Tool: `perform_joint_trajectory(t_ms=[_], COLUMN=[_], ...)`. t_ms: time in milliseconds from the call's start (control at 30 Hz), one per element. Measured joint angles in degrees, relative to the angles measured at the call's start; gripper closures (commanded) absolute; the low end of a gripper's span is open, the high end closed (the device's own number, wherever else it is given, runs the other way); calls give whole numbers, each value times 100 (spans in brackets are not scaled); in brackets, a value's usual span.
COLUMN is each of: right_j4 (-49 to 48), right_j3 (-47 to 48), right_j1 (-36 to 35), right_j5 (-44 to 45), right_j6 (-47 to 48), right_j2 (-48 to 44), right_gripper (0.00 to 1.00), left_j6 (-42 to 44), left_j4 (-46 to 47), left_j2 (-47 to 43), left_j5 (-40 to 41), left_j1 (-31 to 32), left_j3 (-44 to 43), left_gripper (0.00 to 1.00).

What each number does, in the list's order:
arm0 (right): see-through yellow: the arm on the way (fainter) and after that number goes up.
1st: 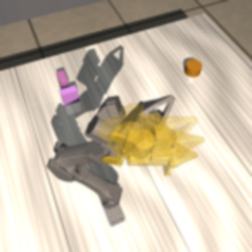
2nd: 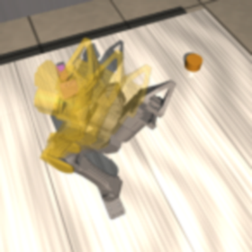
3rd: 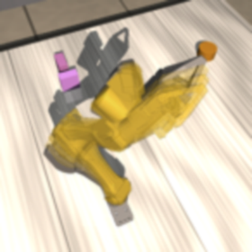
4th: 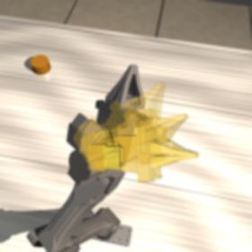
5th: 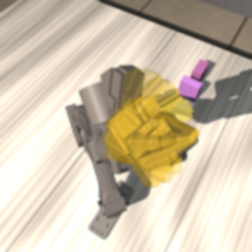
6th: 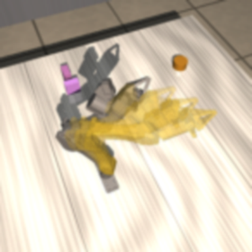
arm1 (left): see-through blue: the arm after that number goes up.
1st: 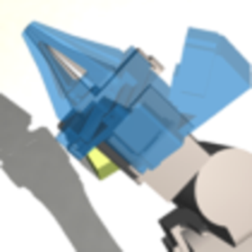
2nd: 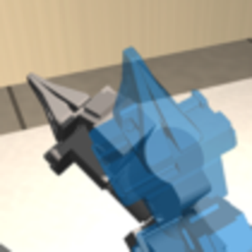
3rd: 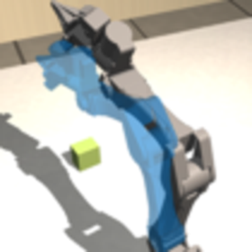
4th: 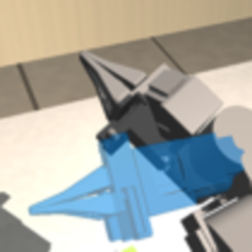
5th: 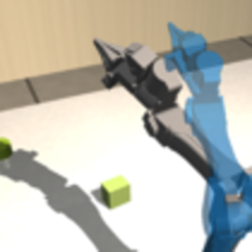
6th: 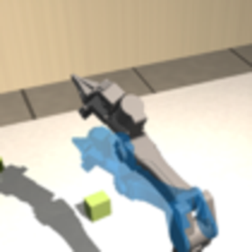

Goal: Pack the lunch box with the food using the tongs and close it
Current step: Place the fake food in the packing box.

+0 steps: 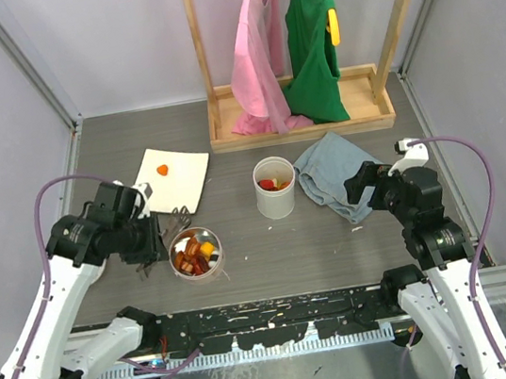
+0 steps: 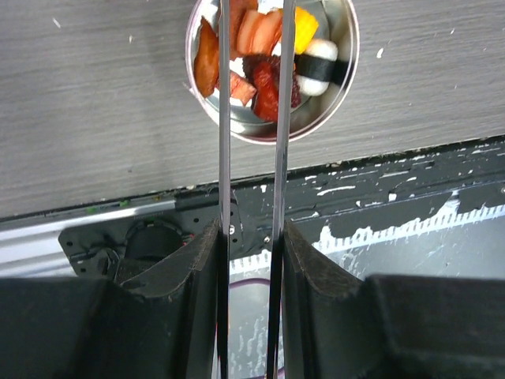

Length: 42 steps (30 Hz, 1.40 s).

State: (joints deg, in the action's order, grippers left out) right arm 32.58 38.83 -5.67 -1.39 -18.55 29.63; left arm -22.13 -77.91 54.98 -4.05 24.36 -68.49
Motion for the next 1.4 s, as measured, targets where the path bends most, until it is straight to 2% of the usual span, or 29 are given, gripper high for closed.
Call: perform_joint_trajectory(t_ms=[433, 600, 1033, 1400], right_j4=[-2, -2, -7, -7], right_j3=[0, -4, -9, -20], right_j1=[0, 0, 0, 0], right_j5=[-2, 0, 0, -2], right_j6=[0, -2, -2, -2], right_j2=[-2, -31, -87, -105], right_gripper=[0, 0, 0, 0], left_j6=[-170, -168, -166, -212], left_j4=[-431, -428, -629, -680], left_j2=[-411, -380, -544, -708], left_j5=[103, 101, -92, -247], left_j1=[17, 17, 44, 46], left_j3=[468, 472, 299, 293], left_gripper=[77, 74, 78, 75])
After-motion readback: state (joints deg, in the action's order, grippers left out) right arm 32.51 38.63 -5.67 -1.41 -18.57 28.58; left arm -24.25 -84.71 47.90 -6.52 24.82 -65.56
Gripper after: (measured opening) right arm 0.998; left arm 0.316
